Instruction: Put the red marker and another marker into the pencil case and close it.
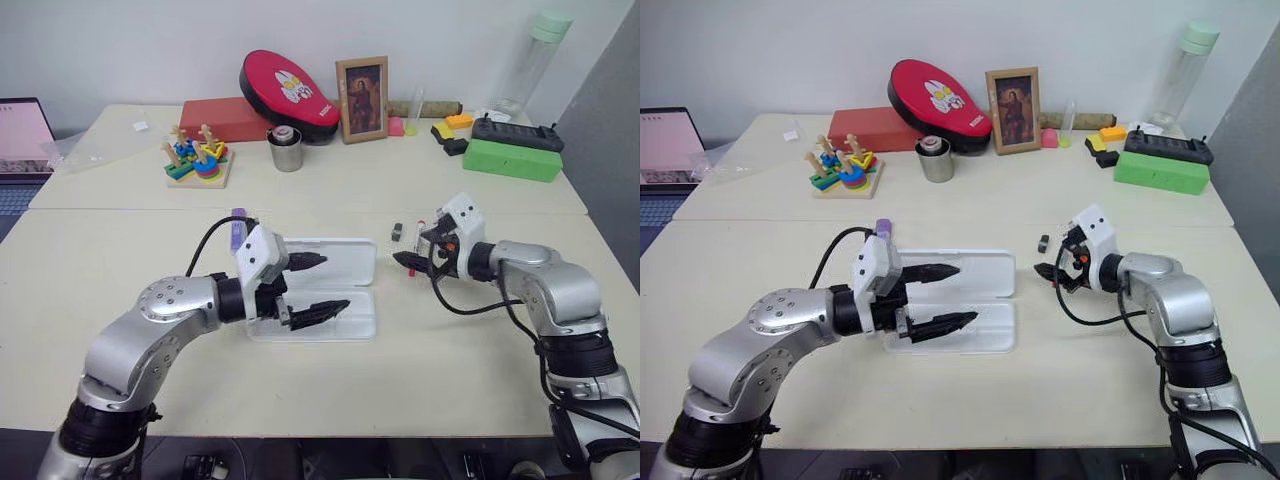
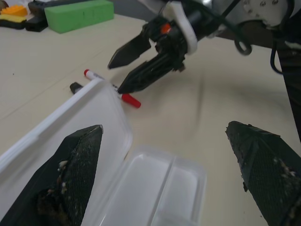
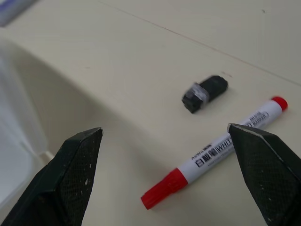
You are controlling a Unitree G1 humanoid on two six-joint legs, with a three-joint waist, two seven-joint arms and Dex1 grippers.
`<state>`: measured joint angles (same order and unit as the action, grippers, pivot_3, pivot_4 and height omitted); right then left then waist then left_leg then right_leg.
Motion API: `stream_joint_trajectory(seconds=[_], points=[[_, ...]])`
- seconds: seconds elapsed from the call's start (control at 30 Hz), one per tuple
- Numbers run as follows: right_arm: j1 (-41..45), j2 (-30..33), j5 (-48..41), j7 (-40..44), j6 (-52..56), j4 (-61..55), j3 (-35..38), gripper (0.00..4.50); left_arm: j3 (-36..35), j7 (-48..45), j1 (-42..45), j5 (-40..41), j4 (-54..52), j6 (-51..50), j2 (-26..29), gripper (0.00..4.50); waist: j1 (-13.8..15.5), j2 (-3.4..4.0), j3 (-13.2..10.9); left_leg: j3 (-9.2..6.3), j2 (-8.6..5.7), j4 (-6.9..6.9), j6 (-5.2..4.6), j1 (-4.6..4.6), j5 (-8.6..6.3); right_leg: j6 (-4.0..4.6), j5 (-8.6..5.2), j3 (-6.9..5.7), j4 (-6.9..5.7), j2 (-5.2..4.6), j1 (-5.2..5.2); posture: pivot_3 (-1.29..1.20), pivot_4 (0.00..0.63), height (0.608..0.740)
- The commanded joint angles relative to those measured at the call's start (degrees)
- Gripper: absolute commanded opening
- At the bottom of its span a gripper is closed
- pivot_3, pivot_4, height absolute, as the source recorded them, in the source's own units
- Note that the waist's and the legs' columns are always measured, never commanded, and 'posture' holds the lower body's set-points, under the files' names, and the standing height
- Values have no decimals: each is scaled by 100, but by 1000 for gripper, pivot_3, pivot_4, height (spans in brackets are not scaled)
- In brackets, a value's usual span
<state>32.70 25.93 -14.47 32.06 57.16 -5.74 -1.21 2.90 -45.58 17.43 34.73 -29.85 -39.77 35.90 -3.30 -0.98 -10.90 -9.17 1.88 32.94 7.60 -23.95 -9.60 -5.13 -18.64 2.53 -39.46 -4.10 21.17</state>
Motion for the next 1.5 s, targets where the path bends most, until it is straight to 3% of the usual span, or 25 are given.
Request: stream_joint_trajectory(seconds=[0.03,0.23,0.37,0.67,0.9,1.27,1.5], points=[[133,-262,214,-767,414,0,156,4460,95,234,147,-160,-124,101,-137,4500,1,0,0,0,0,0,0,0,0,0,0,0,-1,0,0,0,150,740],[-88,-313,590,-1134,376,205,-371,4460,152,267,257,-216,-153,145,-155,4500,2,0,1,0,0,0,0,1,0,0,0,0,1,0,-1,0,150,740],[-172,-287,665,-1170,282,241,-460,3780,152,274,292,-212,-194,123,-182,4500,3,-2,2,-1,0,2,0,5,0,0,0,0,0,0,-6,0,150,740],[-98,-97,728,-1169,113,365,-524,1618,181,246,313,-323,-163,250,-208,4500,29,-3,3,-2,-1,5,-1,5,1,-2,2,-1,1,0,-9,0,150,740],[-87,-74,807,-1262,0,504,-538,259,156,323,427,-414,-42,458,-388,4500,46,-6,5,-2,-1,5,-1,6,1,-2,2,-1,1,0,-10,0,150,740],[383,58,743,-1212,-421,586,-81,260,88,367,582,-574,145,719,-533,4500,53,-7,6,-3,-2,5,-1,4,1,-3,2,-2,5,0,-11,0,150,740],[715,197,-238,520,-1538,-528,-140,260,-793,377,305,-280,-19,487,-55,4500,-109,-2,3,-2,-2,-4,-2,1,1,-2,1,0,5,0,0,0,150,740]])
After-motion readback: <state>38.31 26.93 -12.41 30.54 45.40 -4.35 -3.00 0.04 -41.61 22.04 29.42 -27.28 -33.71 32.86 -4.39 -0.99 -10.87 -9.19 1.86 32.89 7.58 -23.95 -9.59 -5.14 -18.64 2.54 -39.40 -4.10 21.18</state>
